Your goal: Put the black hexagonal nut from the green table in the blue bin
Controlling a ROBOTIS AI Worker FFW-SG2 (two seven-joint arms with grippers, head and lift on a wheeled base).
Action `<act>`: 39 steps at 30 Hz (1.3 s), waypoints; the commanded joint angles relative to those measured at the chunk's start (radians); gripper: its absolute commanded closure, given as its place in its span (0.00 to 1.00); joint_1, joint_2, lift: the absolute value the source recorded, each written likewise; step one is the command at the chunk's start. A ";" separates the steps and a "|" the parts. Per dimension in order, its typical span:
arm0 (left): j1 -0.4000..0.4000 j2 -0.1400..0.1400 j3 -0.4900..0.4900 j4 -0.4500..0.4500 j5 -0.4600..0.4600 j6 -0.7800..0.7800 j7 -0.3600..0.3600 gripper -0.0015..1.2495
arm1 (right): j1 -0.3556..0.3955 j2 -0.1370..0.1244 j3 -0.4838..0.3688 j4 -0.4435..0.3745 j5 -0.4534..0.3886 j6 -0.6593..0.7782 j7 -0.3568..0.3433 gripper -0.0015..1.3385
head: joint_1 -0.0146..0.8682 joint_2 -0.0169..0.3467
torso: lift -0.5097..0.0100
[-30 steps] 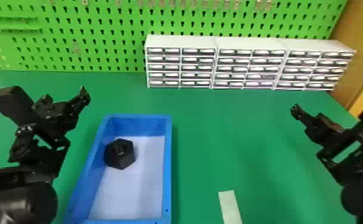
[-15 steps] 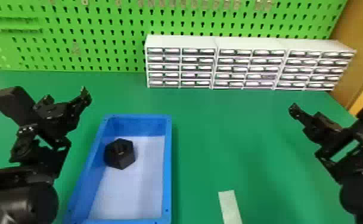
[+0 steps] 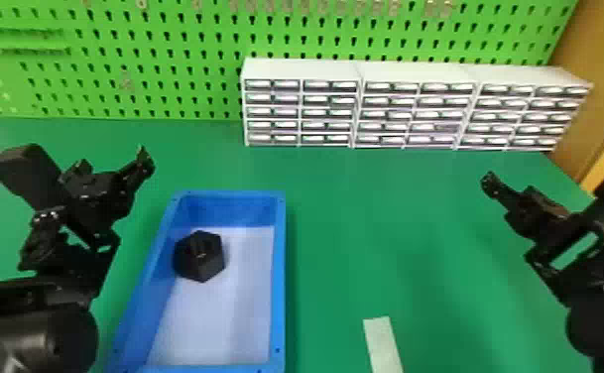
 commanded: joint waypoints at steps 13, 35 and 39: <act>-0.003 0.000 -0.002 0.001 -0.001 0.002 0.000 0.15 | -0.001 0.001 0.001 0.000 0.005 0.001 0.000 0.20 | 0.80 0.07 | 0.79; -0.004 0.000 -0.005 0.001 -0.001 0.002 0.000 0.15 | -0.006 0.010 0.004 0.002 0.014 0.006 0.000 0.20 | 0.80 0.07 | 0.79; -0.006 0.000 -0.005 0.001 -0.001 0.002 0.000 0.15 | -0.006 0.010 0.004 0.002 0.014 0.006 0.000 0.20 | 0.80 0.07 | 0.79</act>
